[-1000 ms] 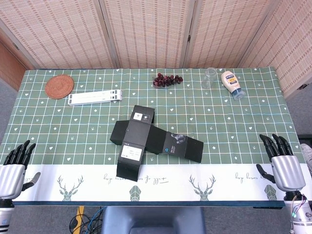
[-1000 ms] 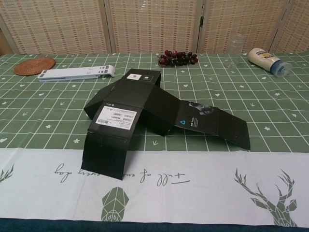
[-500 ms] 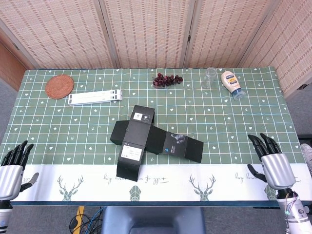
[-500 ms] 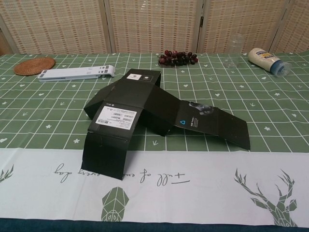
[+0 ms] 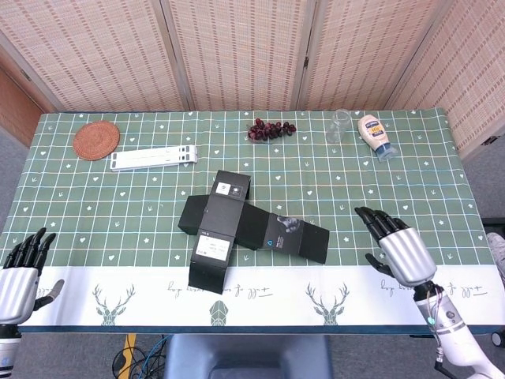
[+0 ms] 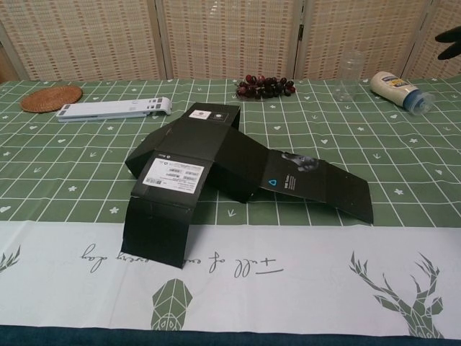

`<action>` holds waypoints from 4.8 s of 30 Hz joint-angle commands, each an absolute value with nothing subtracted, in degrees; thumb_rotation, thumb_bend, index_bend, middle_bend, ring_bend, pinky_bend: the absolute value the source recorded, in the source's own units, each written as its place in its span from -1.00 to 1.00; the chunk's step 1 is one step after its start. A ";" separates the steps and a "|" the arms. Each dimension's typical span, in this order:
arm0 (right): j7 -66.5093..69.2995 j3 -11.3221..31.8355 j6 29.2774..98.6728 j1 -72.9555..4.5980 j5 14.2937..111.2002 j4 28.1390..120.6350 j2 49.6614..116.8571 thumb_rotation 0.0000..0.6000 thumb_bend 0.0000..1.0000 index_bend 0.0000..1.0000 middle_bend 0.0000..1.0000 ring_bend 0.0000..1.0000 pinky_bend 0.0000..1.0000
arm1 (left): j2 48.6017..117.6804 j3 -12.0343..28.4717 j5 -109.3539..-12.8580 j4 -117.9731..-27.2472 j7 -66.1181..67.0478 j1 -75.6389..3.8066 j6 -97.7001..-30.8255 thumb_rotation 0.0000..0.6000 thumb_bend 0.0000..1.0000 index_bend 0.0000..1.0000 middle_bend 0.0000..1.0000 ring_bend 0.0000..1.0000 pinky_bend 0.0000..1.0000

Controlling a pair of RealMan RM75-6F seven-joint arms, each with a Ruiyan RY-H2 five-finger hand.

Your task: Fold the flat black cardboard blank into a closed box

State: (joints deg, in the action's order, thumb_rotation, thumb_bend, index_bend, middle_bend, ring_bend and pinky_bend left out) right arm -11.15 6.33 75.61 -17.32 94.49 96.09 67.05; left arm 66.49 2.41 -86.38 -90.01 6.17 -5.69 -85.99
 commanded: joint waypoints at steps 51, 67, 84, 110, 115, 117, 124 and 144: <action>-32.67 10.14 49.66 -47.05 69.54 80.73 97.51 1.00 -0.62 -1.00 -1.00 -1.00 -1.00 | 66.15 1.44 -87.45 -90.44 5.66 -4.38 -87.24 1.00 -0.51 -1.00 -1.00 -0.87 -0.75; -31.59 9.02 53.58 -46.93 70.94 71.95 102.77 1.00 -0.55 -1.00 -1.00 -1.00 -1.00 | 66.76 1.35 -86.97 -90.43 1.88 -5.04 -85.19 1.00 -0.51 -1.00 -1.00 -0.87 -0.75; -19.08 8.40 64.91 -49.81 84.76 50.99 113.60 1.00 0.48 -0.87 -0.89 -1.00 -0.99 | 66.15 1.40 -86.57 -89.94 0.30 -5.56 -84.03 1.00 -0.51 -1.00 -1.00 -0.87 -0.75; 0.74 19.56 59.54 -47.44 70.02 87.62 91.31 1.00 0.61 -0.04 -0.18 -0.34 -0.09 | 66.30 1.29 -87.06 -89.39 -0.27 -6.08 -83.49 1.00 -0.51 -1.00 -1.00 -0.87 -0.75; 2.98 21.62 50.19 -47.00 57.43 95.46 83.89 1.00 0.65 -0.05 -0.19 -0.34 -0.06 | 66.73 1.22 -87.01 -88.93 -0.44 -6.26 -83.13 1.00 -0.51 -1.00 -1.00 -0.87 -0.75; 3.41 22.04 47.00 -47.23 52.74 97.43 81.13 1.00 0.65 -0.05 -0.21 -0.34 -0.05 | 66.92 1.24 -86.89 -88.70 -0.59 -6.32 -83.00 1.00 -0.51 -1.00 -1.00 -0.87 -0.75; 7.42 22.16 36.09 -49.72 37.15 101.56 74.54 1.00 0.65 -0.05 -0.24 -0.34 -0.04 | 67.53 1.18 -87.13 -88.31 -0.80 -6.92 -82.24 1.00 -0.51 -1.00 -1.00 -0.87 -0.75; 15.28 12.36 22.06 -61.81 19.31 94.90 72.25 1.00 0.65 -0.40 -0.54 -0.57 -0.04 | 67.81 0.72 -87.08 -88.51 -0.98 -7.12 -81.63 1.00 -0.51 -1.00 -1.00 -0.87 -0.75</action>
